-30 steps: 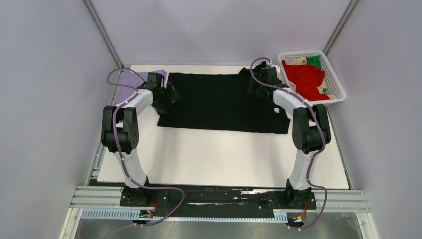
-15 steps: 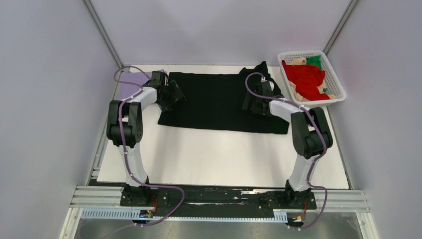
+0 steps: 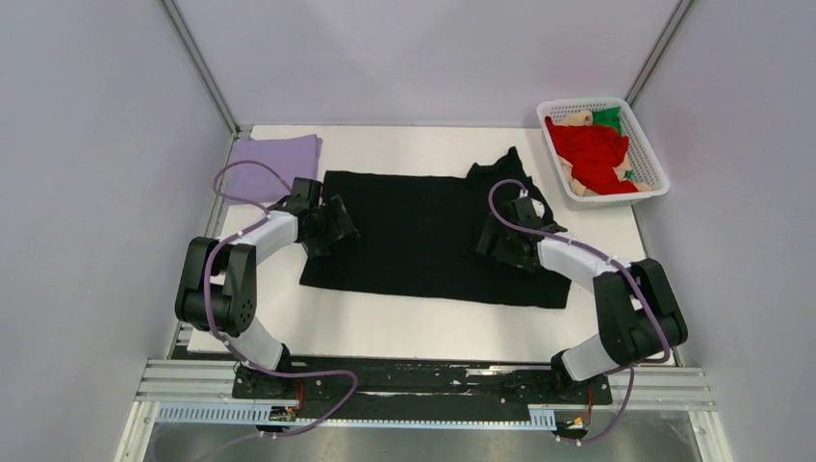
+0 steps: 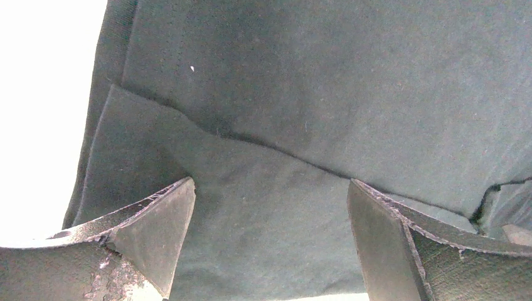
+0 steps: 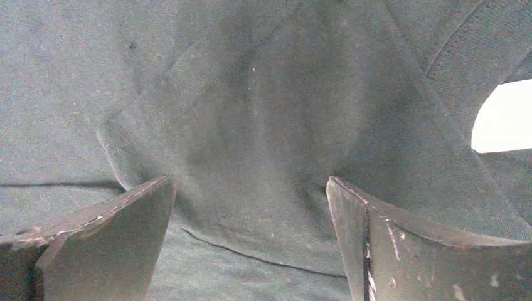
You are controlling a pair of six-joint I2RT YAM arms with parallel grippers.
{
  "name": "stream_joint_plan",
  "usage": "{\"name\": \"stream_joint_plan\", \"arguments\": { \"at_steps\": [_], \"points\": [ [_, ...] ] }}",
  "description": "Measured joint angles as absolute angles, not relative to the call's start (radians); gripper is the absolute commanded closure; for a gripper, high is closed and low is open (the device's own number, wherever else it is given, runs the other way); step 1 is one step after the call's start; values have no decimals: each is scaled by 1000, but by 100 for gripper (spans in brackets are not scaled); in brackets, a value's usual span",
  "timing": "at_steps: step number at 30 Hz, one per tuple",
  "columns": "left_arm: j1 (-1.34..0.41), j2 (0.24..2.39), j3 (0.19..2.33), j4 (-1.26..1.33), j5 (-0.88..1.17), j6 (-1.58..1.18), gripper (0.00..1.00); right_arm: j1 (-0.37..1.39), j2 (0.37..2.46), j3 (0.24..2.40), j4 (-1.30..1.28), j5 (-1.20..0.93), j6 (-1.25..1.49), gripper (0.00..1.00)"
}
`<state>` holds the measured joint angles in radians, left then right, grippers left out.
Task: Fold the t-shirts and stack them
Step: Fold the flattened tshirt in 1/3 of the way, then grab the side of the flattened tshirt furthest away from the robot with both arms
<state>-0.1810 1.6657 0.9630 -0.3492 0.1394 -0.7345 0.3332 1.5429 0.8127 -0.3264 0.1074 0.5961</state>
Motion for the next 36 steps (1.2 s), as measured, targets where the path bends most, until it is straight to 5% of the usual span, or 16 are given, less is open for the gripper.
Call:
{"name": "stream_joint_plan", "arguments": {
  "at_steps": [9, 18, 27, 36],
  "points": [
    [-222, 1393, 705, -412, 115, -804, 0, 373, 1381, 697, -465, 111, 701, 0],
    [-236, 1326, 686, -535, 121, -840, 0, 379, 1328, 707, -629, 119, 704, 0],
    [-176, 1462, 1065, -620, -6, -762, 1, 375, 1281, 926, -600, 237, 649, 0],
    [-86, 1963, 1515, -638, -80, -648, 13, 340, 1374, 983, -551, 290, 580, 0]
  ]
}}
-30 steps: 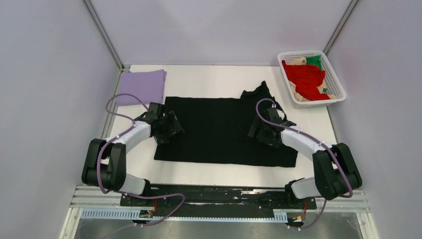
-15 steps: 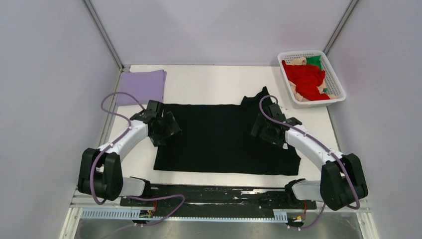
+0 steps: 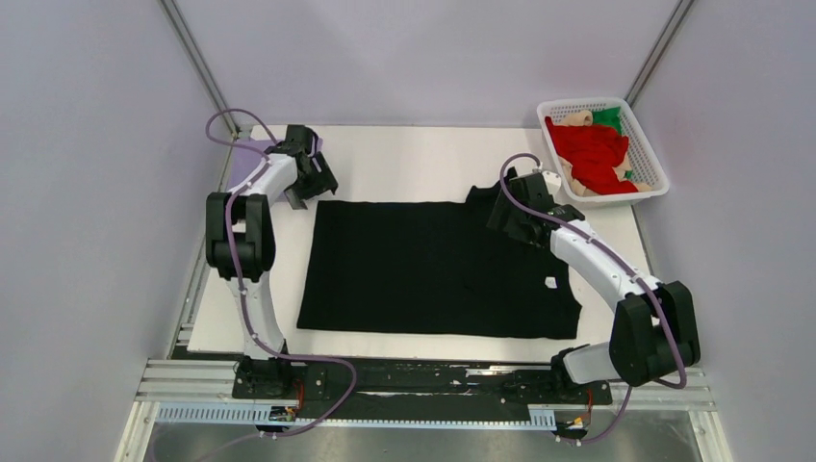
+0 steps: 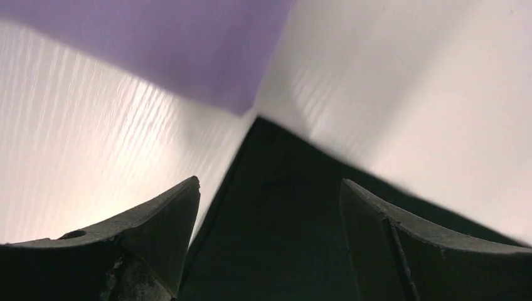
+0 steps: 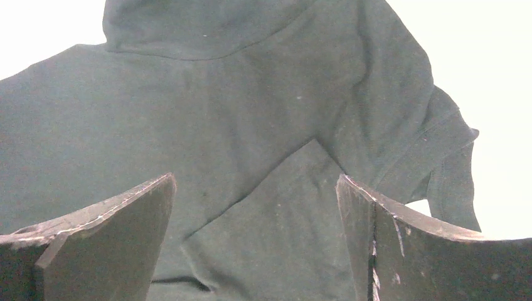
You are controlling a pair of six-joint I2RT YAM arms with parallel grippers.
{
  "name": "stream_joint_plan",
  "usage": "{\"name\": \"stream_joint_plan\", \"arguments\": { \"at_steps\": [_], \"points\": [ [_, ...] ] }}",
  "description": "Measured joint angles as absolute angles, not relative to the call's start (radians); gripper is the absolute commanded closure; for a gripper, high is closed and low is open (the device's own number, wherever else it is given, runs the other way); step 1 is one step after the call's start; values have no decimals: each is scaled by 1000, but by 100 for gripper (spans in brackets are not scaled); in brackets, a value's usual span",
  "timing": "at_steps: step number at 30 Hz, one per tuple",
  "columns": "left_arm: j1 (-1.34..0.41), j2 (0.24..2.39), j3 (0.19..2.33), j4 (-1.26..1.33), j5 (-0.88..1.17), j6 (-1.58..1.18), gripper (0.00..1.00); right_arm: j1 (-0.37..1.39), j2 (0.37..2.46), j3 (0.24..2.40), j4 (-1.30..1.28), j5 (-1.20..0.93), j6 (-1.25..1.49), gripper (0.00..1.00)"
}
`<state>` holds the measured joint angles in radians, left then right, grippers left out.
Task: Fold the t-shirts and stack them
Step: Grab the side of the flattened tshirt furthest away from the robot with both arms
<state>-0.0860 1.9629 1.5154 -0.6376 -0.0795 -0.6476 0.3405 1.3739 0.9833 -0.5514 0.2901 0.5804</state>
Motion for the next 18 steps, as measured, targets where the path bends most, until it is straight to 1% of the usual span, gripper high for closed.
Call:
{"name": "stream_joint_plan", "arguments": {
  "at_steps": [1, 3, 6, 7, 12, 14, 16, 17, 18],
  "points": [
    [-84, 2007, 1555, -646, -85, -639, 14, 335, 1388, 983, -551, 291, 574, 0],
    [-84, 2078, 1621, -656, -93, -621, 20, 326, 1406, 983, -551, 294, 567, 0],
    [-84, 2133, 1675, -678, -95, -602, 26, 312, 1422, 983, -550, 294, 557, 0],
    [-84, 2147, 1685, -680, -96, -597, 29, 309, 1426, 983, -550, 294, 555, 0],
    [-86, 2166, 1689, -687, -97, -590, 35, 291, 1445, 983, -548, 294, 550, 0],
    [-86, 2165, 1681, -680, -103, -587, 40, 288, 1452, 983, -548, 294, 548, 0],
    [-88, 2165, 1678, -678, -113, -585, 47, 286, 1456, 983, -548, 293, 548, 0],
    [-89, 2165, 1676, -679, -118, -582, 54, 286, 1458, 983, -548, 292, 548, 0],
    [-90, 2165, 1676, -678, -120, -582, 56, 286, 1459, 983, -548, 289, 548, 0]
  ]
}}
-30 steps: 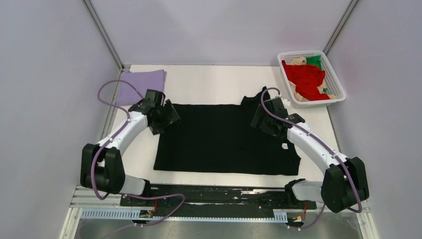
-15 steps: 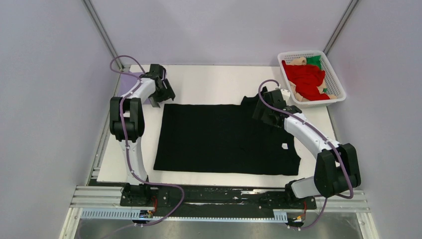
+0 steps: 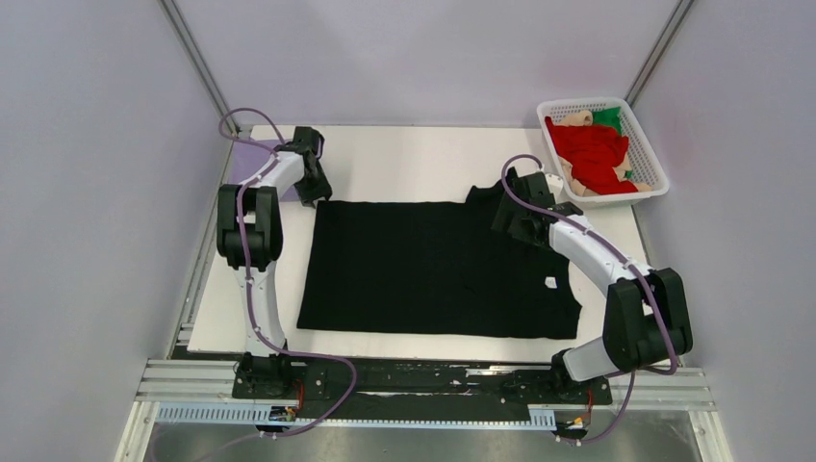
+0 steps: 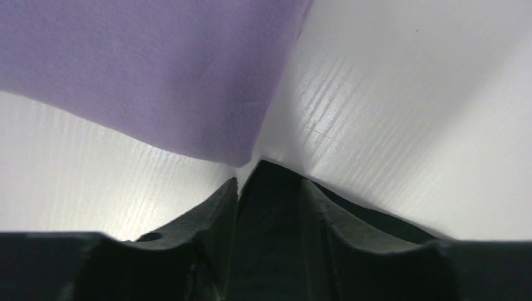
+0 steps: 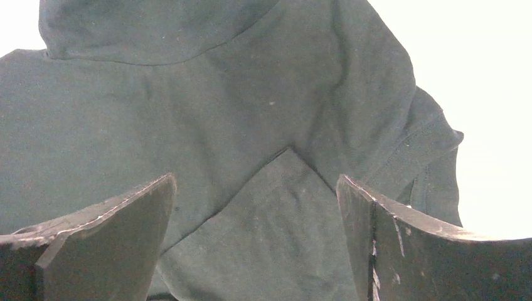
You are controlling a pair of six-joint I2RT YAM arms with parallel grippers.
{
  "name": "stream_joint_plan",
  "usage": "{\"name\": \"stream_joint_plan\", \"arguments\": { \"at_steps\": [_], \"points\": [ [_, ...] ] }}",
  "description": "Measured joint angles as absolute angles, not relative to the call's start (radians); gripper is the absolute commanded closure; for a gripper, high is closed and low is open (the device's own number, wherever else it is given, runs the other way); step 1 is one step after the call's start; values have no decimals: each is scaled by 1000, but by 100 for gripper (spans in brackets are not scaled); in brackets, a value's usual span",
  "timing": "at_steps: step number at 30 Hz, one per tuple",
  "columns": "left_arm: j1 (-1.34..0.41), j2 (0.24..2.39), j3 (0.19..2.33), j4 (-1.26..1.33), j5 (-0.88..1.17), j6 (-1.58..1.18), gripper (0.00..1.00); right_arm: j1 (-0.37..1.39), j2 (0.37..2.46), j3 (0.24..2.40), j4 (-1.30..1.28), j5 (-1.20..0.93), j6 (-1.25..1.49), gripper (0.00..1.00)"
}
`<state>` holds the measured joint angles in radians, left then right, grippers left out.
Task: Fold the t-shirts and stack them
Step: Grab the side of the flattened tshirt furthest away from the robot with both arms
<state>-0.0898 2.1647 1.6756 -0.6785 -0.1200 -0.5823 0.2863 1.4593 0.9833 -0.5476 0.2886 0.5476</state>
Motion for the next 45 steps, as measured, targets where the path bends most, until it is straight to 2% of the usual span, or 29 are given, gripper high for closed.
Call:
{"name": "stream_joint_plan", "arguments": {
  "at_steps": [3, 6, 9, 11, 14, 23, 31, 36, 39, 45],
  "points": [
    [-89, 2161, 1666, -676, -123, -574, 64, 286, 1467, 983, -547, 284, 548, 0],
    [-87, 2146, 1637, -651, -122, -572, 66, 286, 1475, 983, -547, 280, 548, 0],
    [-93, 2125, 1604, -632, -121, -568, 72, 286, 1480, 983, -547, 277, 548, 0],
    [-100, 2115, 1586, -628, -124, -563, 81, 286, 1488, 983, -546, 276, 548, 0],
    [-110, 2106, 1572, -628, -123, -559, 100, 286, 1506, 983, -547, 269, 549, 0],
    [-123, 2073, 1530, -612, -100, -539, 100, 285, 1586, 1071, -556, 284, 557, 0],
    [-144, 1923, 1425, -566, -57, -483, 100, 251, 1751, 1304, -556, 278, 598, 10],
    [-148, 1843, 1383, -506, -30, -443, 100, 216, 1910, 1488, -555, 266, 601, 27],
    [-148, 1824, 1365, -479, 1, -422, 100, 205, 2003, 1587, -556, 261, 595, 41],
    [-148, 1800, 1331, -445, 33, -393, 100, 193, 2181, 1754, -557, 261, 568, 55]
  ]
}}
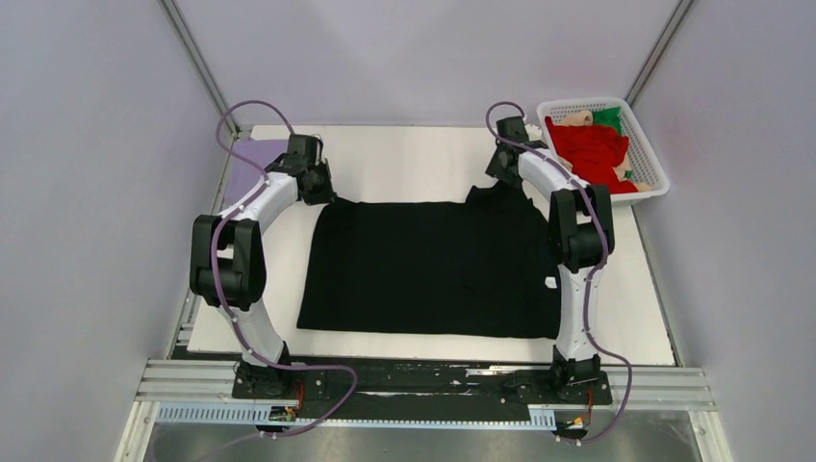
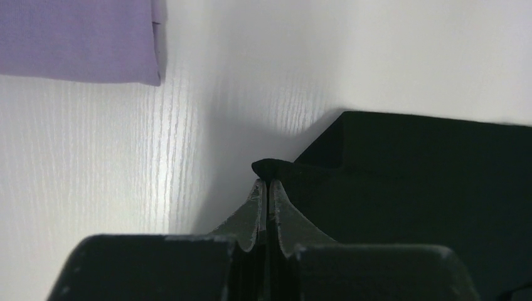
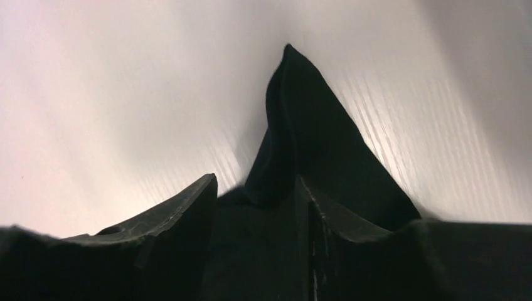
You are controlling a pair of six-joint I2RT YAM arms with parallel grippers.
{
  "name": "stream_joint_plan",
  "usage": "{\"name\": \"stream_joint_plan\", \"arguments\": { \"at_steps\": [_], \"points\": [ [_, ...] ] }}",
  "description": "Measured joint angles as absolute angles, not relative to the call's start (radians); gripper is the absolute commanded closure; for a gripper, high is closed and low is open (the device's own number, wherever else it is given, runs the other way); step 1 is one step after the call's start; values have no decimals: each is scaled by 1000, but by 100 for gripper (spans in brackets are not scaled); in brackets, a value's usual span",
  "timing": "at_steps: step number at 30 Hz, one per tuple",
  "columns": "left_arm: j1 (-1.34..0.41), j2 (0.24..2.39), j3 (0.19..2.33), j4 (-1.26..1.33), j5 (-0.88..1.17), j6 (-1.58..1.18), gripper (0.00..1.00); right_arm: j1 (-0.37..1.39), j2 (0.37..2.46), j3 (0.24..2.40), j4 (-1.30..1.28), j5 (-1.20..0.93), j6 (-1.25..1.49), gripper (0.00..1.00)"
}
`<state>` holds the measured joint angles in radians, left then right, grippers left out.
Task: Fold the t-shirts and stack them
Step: Grab the side of the flattened tshirt furthest away from the robot with both arms
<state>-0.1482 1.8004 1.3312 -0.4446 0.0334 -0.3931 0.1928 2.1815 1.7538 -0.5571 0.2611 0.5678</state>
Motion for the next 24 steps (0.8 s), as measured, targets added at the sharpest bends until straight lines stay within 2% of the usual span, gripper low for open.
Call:
{"name": "stream_joint_plan", "arguments": {
  "at_steps": [3, 6, 8, 11, 12, 18, 24],
  "points": [
    [-148, 1791, 1319, -441, 42, -385, 100, 189, 2250, 1814, -558, 262, 554, 59],
    [-148, 1782, 1310, -432, 45, -380, 100, 188, 2294, 1855, -558, 264, 540, 69],
    [-148, 1774, 1303, -424, 45, -379, 100, 188, 2303, 1860, -559, 271, 533, 77],
    [-148, 1763, 1289, -414, 46, -379, 100, 188, 2304, 1860, -561, 283, 524, 97],
    [-148, 1757, 1283, -412, 47, -379, 100, 188, 2304, 1860, -561, 289, 524, 100],
    [-148, 1731, 1255, -391, 52, -379, 100, 188, 2269, 1799, -543, 296, 517, 100],
    [-148, 1666, 1185, -366, 51, -384, 100, 189, 2066, 1584, -537, 295, 510, 100]
  ]
}}
